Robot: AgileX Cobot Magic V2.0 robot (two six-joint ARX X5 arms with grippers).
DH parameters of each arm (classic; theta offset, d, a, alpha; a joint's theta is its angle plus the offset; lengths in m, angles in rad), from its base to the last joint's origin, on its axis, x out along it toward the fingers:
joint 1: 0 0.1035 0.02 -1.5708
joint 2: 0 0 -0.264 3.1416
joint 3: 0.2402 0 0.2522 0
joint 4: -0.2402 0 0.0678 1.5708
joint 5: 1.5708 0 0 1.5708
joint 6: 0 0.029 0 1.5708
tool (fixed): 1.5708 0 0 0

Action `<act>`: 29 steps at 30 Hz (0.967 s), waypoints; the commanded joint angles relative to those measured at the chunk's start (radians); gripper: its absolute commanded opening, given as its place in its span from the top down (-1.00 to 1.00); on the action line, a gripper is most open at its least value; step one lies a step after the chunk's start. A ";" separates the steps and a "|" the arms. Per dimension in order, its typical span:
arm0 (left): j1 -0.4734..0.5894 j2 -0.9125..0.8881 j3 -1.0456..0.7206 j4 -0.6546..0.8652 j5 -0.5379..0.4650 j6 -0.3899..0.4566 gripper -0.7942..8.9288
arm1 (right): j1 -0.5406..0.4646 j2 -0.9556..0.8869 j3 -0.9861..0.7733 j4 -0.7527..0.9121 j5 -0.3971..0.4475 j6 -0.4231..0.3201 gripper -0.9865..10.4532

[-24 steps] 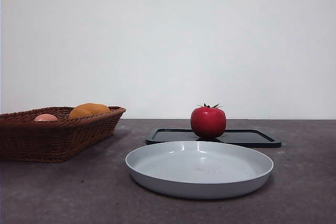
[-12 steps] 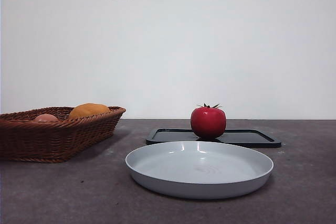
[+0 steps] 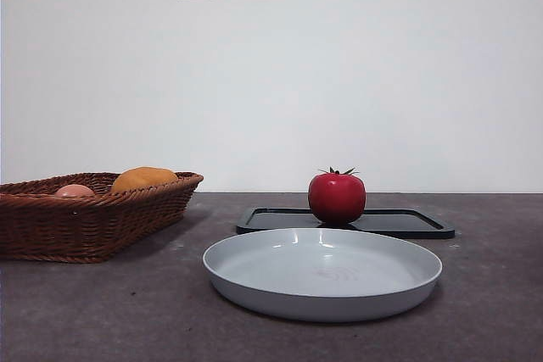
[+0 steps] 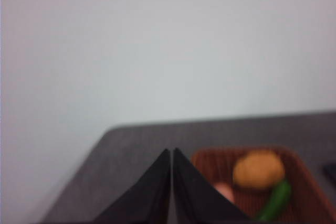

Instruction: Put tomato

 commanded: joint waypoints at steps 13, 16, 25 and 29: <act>0.001 -0.173 -0.292 -0.033 -0.005 -0.068 0.82 | 0.005 0.005 0.007 0.004 -0.002 0.007 0.81; 0.001 -0.197 -0.303 -0.076 -0.005 -0.068 0.82 | 0.005 0.005 0.007 0.004 -0.002 0.007 0.81; 0.001 -0.265 -0.325 -0.181 -0.005 -0.076 0.82 | 0.005 0.005 0.007 0.004 -0.002 0.007 0.81; 0.001 -0.269 -0.325 -0.212 -0.005 -0.088 0.82 | 0.005 0.005 0.007 0.004 -0.002 0.007 0.81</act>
